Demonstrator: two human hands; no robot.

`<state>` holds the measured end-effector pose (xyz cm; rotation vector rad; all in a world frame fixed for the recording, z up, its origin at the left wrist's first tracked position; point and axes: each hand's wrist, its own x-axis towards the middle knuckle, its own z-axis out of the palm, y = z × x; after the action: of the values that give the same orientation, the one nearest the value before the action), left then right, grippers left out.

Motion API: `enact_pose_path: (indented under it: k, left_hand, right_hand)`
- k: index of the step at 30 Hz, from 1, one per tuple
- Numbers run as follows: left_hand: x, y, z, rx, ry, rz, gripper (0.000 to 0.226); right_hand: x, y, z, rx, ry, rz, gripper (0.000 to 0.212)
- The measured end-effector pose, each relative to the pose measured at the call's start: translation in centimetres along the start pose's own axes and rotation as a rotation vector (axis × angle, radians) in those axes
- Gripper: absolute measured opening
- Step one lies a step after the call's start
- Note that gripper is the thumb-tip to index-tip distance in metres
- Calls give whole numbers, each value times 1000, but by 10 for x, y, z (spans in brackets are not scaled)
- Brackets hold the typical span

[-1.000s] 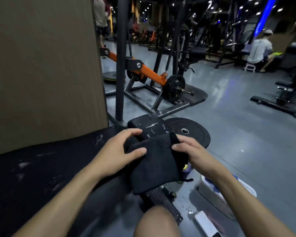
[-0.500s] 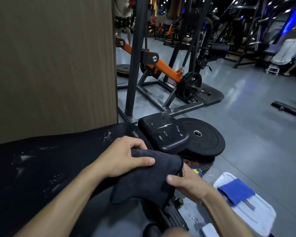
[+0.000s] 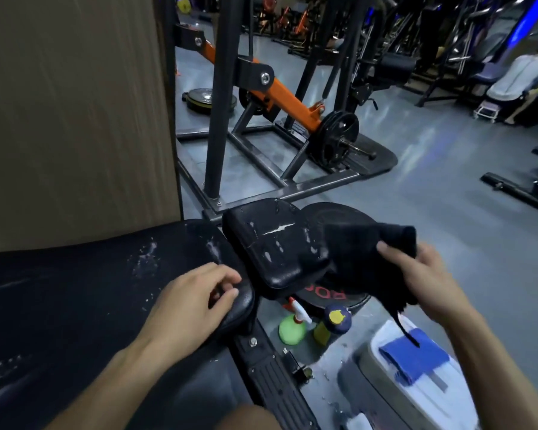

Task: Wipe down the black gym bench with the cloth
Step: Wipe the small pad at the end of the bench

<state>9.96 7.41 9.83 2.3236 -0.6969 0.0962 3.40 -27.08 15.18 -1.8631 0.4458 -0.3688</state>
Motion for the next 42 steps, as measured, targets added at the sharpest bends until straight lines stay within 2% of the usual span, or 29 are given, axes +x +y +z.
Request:
enact_pose_path:
  k: [2, 3, 4, 6, 7, 10, 12, 15, 17, 19, 22, 24, 29, 31, 33, 36, 38, 40, 41, 42]
  left_hand:
    - [-2, -9, 6, 108, 2, 50, 16]
    - [-4, -14, 10, 152, 6, 69, 17]
    - [-6, -18, 12, 187, 15, 80, 20]
    - [-11, -26, 17, 227, 36, 77, 31]
    - [-12, -29, 19, 235, 46, 69, 34]
    - [-11, -32, 24, 252, 97, 78, 35]
    - [-9, -31, 27, 262, 138, 98, 33]
    - [-7, -31, 30, 270, 183, 93, 30]
    - [-6, -32, 34, 272, 189, 98, 29]
    - [-5, -33, 38, 273, 186, 111, 30]
    - [-4, -34, 39, 257, 192, 96, 30]
    - [-3, -35, 40, 245, 189, 87, 29]
    - [-2, -35, 40, 241, 177, 88, 28]
    - [-2, -36, 40, 237, 173, 85, 28]
    - [-2, -35, 40, 241, 171, 89, 28]
    - [-2, -36, 40, 236, 186, 84, 27]
    - [-2, -36, 40, 230, 199, 77, 26]
    - [-4, -36, 40, 241, 208, 74, 25]
    - [-4, -36, 41, 249, 212, 79, 24]
    - [-5, -37, 41, 255, 215, 83, 24]
  right_hand:
    - [29, 12, 10, -192, 97, -82, 13]
    - [38, 17, 23, -313, 94, -112, 21]
    - [44, 24, 38, -413, 51, -133, 30]
    - [48, 43, 69, -540, -33, -161, 29]
    - [45, 50, 82, -575, -51, -160, 27]
    - [34, 61, 96, -612, -22, -127, 44]
    - [26, 65, 95, -688, -17, -133, 44]
    - [17, 65, 90, -793, -42, -268, 47]
    - [23, 64, 84, -769, -43, -321, 41]
    - [30, 62, 82, -668, -66, -263, 43]
    - [34, 60, 99, -527, -116, -143, 72]
    - [40, 60, 110, -532, -94, -160, 80]
    - [84, 44, 120, -611, -48, -33, 72]
    - [65, 45, 128, -654, -53, -122, 76]
    - [23, 52, 135, -708, -147, -352, 80]
    - [1, 63, 124, -707, -294, -504, 81]
    - [35, 59, 115, -670, -232, -413, 77]
    - [75, 44, 116, -592, -102, -184, 67]
    - [83, 38, 121, -595, -64, -108, 63]
    - [81, 36, 130, -667, -64, -110, 66]
